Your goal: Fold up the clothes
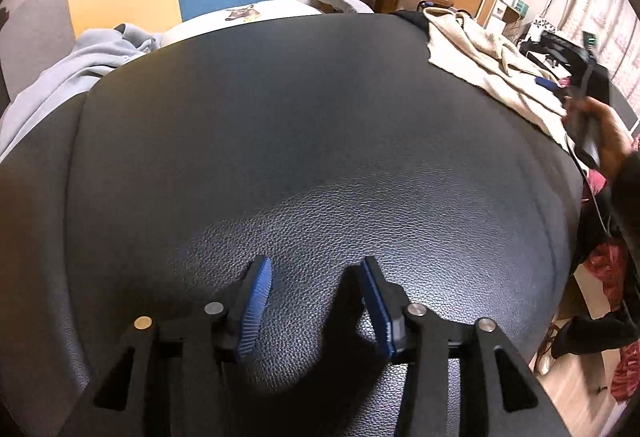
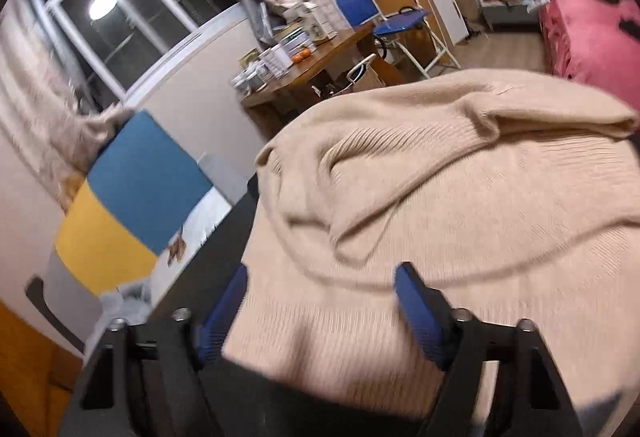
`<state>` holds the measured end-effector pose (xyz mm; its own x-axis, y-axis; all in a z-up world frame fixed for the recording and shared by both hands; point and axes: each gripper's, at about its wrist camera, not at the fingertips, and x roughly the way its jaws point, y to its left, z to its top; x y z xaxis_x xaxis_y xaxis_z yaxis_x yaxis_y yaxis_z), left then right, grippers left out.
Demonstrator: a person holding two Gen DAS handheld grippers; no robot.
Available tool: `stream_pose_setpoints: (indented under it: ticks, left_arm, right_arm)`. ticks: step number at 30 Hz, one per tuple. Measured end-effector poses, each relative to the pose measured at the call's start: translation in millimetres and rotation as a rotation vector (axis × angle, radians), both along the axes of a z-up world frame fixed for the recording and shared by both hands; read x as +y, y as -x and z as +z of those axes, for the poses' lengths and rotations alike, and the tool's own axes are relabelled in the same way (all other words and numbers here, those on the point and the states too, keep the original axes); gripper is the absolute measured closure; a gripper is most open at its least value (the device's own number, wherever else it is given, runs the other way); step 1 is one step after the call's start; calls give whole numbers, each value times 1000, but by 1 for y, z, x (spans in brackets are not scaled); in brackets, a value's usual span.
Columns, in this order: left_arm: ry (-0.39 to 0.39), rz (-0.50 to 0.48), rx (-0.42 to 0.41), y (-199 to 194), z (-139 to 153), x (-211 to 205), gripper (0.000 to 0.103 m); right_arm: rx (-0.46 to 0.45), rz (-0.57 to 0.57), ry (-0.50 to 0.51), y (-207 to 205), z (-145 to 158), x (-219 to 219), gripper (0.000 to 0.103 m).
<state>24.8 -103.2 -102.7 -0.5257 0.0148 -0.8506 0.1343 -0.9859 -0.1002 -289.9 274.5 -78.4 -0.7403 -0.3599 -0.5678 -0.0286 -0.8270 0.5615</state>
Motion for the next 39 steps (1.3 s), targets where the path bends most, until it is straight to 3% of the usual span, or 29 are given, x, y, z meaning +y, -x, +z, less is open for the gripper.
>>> stream_pose_setpoints:
  ticks: [3, 8, 12, 14, 15, 16, 18, 19, 20, 21, 22, 25, 27, 30, 31, 35, 39]
  left_arm:
    - [-21, -11, 4, 3, -1, 3, 40]
    - [-14, -37, 5, 9, -3, 11, 27]
    - [-24, -50, 20, 7, -5, 10, 22]
    - [-42, -49, 28, 6, -6, 7, 20]
    - [-49, -49, 32, 6, -6, 5, 20]
    - [-52, -49, 32, 6, -6, 4, 20]
    - [-54, -53, 32, 6, -6, 3, 20]
    - [-56, -56, 31, 5, -6, 3, 20]
    - [-59, -59, 31, 5, -6, 2, 20]
    - [-62, -61, 30, 5, -6, 2, 20]
    - [-66, -61, 31, 5, -6, 2, 20]
    - [-78, -61, 33, 5, -6, 0, 20]
    - [-80, -62, 34, 5, -6, 0, 20]
    - [-90, -59, 38, 3, -5, -2, 20]
    - [-97, -56, 38, 3, -4, -3, 20]
    - [-148, -33, 33, 1, -1, -10, 22]
    - [-203, 7, 19, -6, 3, -24, 31]
  right_arm:
    - [-4, -24, 70, 24, -13, 12, 42]
    - [-4, -63, 213, 52, -34, 25, 42]
    - [46, -80, 347, 66, -53, 31, 34]
    - [105, -31, 285, 69, -48, 21, 21]
    - [131, 23, 237, 72, -44, 12, 6]
    - [119, 69, 169, 76, -40, 0, 0]
    - [87, 107, 72, 83, -35, -16, 0]
    - [89, 86, 76, 84, -33, -17, 5]
    - [90, 65, 81, 85, -31, -17, 16]
    - [96, 47, 100, 86, -31, -16, 66]
    - [82, 10, 157, 87, -36, -10, 89]
    - [55, -66, 280, 92, -50, 4, 89]
    - [50, -58, 322, 90, -52, 1, 89]
    - [87, 106, 276, 82, -34, -27, 89]
    - [102, 184, 235, 78, -24, -43, 95]
    - [136, 451, 154, 46, 0, -109, 101]
    - [115, 476, 165, -1, -14, -113, 99]
